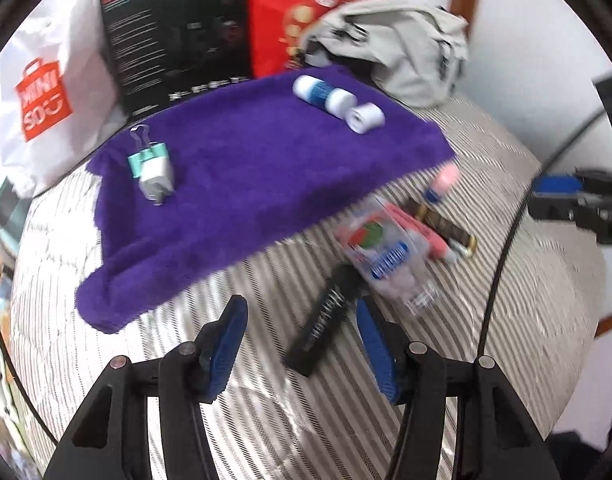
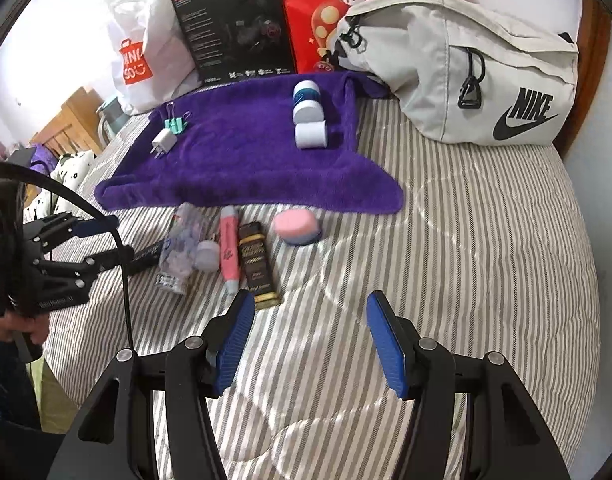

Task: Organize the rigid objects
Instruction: 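Grasp the black Horizon stick with the left tool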

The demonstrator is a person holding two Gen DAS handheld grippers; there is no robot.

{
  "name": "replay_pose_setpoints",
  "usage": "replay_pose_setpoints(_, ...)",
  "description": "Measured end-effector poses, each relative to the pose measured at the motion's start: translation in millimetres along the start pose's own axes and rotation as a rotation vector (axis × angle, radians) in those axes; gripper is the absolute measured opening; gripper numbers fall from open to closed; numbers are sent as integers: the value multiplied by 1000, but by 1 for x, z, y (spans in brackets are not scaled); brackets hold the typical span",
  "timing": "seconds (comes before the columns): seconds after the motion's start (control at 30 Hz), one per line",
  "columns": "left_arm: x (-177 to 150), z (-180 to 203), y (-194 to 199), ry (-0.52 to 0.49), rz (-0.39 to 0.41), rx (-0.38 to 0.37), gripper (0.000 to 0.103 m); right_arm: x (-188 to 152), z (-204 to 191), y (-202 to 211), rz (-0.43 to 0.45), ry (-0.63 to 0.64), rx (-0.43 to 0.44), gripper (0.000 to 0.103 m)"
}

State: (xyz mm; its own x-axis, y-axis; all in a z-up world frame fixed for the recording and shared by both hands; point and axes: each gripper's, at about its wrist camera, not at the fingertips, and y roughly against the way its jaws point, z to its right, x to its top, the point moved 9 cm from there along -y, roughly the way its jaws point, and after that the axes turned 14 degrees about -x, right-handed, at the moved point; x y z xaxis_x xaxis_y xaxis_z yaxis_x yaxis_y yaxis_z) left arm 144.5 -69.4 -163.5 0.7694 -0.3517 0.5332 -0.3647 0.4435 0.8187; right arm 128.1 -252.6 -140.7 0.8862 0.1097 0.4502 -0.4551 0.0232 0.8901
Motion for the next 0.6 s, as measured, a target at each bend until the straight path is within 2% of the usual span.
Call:
replay_pose_setpoints(0.1, -9, 1, -9, -51, -37, 42, 55, -6, -6, -3, -21, 13, -8, 58)
replay_pose_setpoints(0.2, -15, -3, -20, -63, -60, 42, 55, -13, -10, -5, -42, 27, -17, 58)
replay_pose_setpoints(0.27, -14, -4, -23, -55, -35, 19, 52, -16, -11, -7, -53, 34, -20, 58)
replay_pose_setpoints(0.37, -10, 0, -26, -54, -26, -7, 45, -16, -10, -11, -66, 35, -29, 58)
replay_pose_setpoints(0.43, -7, 5, -27, -77, -25, -19, 30, -15, -8, -12, -68, 29, -34, 58)
replay_pose_setpoints(0.53, -6, 9, -26, -71, -24, -23, 23, -12, -7, -14, -68, 27, -38, 58)
replay_pose_setpoints(0.6, -10, 8, -21, -40, -16, -24, 22, -12, -6, -15, -72, 28, -42, 58)
